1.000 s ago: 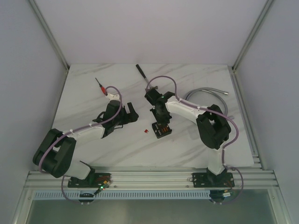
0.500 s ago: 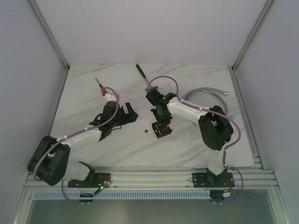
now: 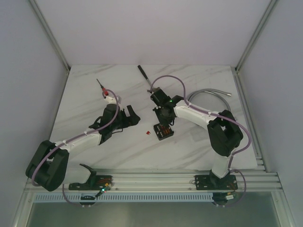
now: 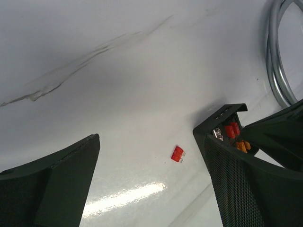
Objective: Snap on the fuse box
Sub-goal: Install the fuse at the fuse box base.
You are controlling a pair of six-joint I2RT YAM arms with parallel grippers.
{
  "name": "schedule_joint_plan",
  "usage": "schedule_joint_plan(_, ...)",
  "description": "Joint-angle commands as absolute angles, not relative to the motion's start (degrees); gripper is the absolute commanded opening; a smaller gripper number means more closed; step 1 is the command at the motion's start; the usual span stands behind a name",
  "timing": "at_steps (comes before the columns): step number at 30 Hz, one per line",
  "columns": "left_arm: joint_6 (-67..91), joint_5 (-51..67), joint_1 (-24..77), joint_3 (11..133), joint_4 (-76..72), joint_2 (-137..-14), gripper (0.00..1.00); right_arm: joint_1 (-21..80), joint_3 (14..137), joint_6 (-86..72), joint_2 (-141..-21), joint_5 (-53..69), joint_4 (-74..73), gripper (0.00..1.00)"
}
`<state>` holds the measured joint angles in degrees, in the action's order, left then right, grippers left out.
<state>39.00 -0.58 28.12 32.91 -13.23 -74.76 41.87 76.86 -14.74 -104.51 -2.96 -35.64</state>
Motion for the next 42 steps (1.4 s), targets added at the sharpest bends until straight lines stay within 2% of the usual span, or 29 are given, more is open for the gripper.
schedule_joint_plan(1, 39.4, 1.1, 28.0, 32.6, -12.7, -74.3, 1.00, 41.6, 76.6, -15.4, -105.5, -4.7, -35.2, 0.14)
schedule_joint_plan(18, 39.0, 1.6, 27.9, 33.1, -12.6, -75.6, 1.00, 41.4, 77.5, -16.0, -111.8, -7.2, -37.9, 0.00)
schedule_joint_plan(27, 38.4, 1.6, 27.9, 33.5, -12.7, -76.9, 1.00, 41.4, 78.7, -15.3, -121.0, -8.9, -42.1, 0.00)
schedule_joint_plan(37, 38.1, 2.2, 28.0, 33.4, -12.7, -77.0, 1.00, 41.8, 82.1, -15.5, -131.3, -10.9, -40.5, 0.00)
schedule_joint_plan(42, 38.5, 2.8, 28.2, 32.3, -12.6, -75.0, 1.00, 42.7, 81.2, -15.5, -127.2, -10.7, -39.3, 0.00)
